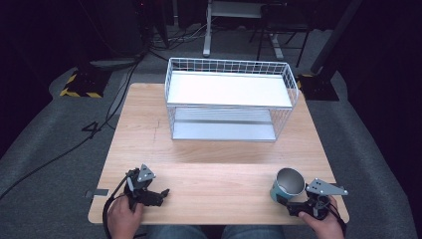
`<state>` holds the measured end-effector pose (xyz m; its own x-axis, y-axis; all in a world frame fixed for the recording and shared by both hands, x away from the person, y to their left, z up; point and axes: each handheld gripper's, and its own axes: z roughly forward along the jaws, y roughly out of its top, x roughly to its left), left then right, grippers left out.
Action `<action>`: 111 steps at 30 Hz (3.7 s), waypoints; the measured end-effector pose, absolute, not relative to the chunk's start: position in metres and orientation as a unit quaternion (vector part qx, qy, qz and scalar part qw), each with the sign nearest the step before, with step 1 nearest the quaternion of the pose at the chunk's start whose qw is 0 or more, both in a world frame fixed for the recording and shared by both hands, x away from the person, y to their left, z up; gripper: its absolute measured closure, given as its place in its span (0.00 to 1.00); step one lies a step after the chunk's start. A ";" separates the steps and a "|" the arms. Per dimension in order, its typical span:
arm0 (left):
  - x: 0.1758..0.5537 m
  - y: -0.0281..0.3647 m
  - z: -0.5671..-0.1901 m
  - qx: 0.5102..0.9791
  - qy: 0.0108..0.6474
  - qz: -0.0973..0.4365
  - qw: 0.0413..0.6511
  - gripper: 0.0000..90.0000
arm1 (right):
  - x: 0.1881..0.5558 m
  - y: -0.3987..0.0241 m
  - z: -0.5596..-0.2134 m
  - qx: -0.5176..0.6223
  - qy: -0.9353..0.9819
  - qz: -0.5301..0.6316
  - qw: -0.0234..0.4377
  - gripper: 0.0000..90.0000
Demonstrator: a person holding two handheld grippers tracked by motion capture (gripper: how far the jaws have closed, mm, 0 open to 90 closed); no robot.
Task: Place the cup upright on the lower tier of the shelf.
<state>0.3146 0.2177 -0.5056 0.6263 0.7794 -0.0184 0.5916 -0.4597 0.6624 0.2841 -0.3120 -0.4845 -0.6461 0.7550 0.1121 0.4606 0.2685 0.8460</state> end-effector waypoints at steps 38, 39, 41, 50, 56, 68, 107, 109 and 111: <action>0.315 0.218 -0.506 0.842 0.406 0.147 0.324 0.00 | 0.312 -0.284 -0.444 0.364 0.783 0.470 0.182 0.23; 0.315 0.218 -0.506 0.842 0.407 0.147 0.323 0.00 | 0.319 -0.279 -0.439 0.359 0.784 0.472 0.183 0.23; 0.315 0.218 -0.506 0.842 0.406 0.147 0.324 0.00 | 0.322 -0.277 -0.438 0.357 0.784 0.472 0.184 0.23; 0.314 0.218 -0.506 0.842 0.407 0.146 0.324 0.00 | 0.351 -0.256 -0.425 0.346 0.789 0.471 0.190 0.23; 0.315 0.218 -0.506 0.842 0.407 0.146 0.323 0.00 | 0.365 -0.247 -0.422 0.344 0.791 0.468 0.190 0.23; 0.315 0.218 -0.506 0.842 0.407 0.146 0.323 0.00 | 0.386 -0.224 -0.422 0.336 0.793 0.470 0.194 0.23; 0.314 0.218 -0.506 0.842 0.407 0.146 0.323 0.00 | 0.461 -0.148 -0.451 0.340 0.789 0.471 0.201 0.23; 0.314 0.218 -0.506 0.842 0.407 0.146 0.323 0.00 | 0.463 -0.145 -0.454 0.339 0.788 0.473 0.202 0.23; 0.314 0.218 -0.506 0.842 0.407 0.146 0.323 0.00 | 0.466 -0.141 -0.457 0.340 0.787 0.473 0.202 0.23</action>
<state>0.3145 0.2179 -0.5058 0.6265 0.7792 -0.0172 0.5907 -0.4603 0.6628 0.4662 -0.1409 -0.4572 -0.6869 0.7267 0.0030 0.3442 0.3217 0.8821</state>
